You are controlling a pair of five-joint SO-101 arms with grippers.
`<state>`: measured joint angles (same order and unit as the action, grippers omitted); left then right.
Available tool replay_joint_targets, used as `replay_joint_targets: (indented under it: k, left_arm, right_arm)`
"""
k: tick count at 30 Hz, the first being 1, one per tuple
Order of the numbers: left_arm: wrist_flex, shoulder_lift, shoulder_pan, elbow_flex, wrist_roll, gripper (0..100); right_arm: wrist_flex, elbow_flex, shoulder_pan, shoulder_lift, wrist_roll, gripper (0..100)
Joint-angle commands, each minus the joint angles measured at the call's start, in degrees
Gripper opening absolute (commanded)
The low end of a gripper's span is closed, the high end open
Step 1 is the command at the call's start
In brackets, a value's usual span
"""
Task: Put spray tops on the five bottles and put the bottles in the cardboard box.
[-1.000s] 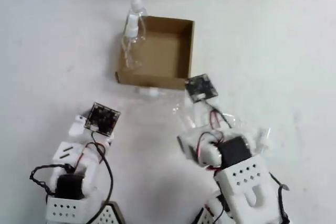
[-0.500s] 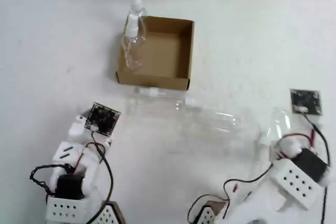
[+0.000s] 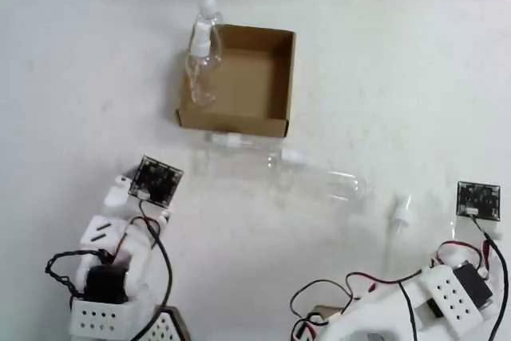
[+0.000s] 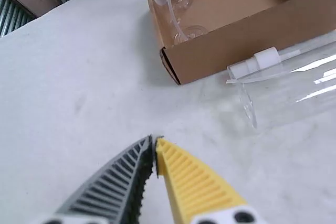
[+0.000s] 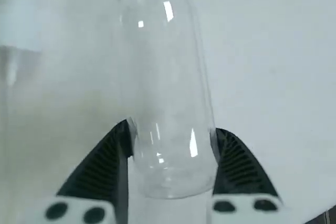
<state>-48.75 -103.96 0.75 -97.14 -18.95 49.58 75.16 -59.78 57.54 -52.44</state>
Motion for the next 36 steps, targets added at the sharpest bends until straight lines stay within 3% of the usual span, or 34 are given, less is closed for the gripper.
replay_joint_targets:
  k: [1, 3, 9, 21, 28, 32, 36]
  left_arm:
    - [-0.9, -0.5, -0.1, 0.2, -0.2, 3]
    - [-0.9, -0.5, -0.1, 0.2, -0.2, 3]
    - [-0.9, -0.5, 0.0, 0.2, -0.2, 3]
    - [-1.7, -0.6, 0.0, 0.2, -0.5, 3]
    - [-1.6, -0.6, 0.0, 0.2, -0.5, 3]
    - [-1.6, -0.6, 0.0, 0.2, -0.5, 3]
    - [-1.6, -0.6, -0.1, 0.2, -0.5, 3]
  right_arm:
    - [2.7, -0.5, -0.7, 0.4, -1.0, 20.6]
    - [3.3, -0.9, -0.6, 0.4, -1.1, 24.1]
    - [4.9, -1.9, 0.7, 0.4, -1.1, 22.0]
    - [24.9, -20.9, 0.2, -1.0, -3.5, 21.6]
    - [40.4, -44.7, 0.6, -22.0, -3.5, 21.6]
    - [40.9, -54.5, 0.1, -35.9, -3.0, 21.6]
    - [39.6, -57.3, 0.7, -46.3, 5.0, 21.6]
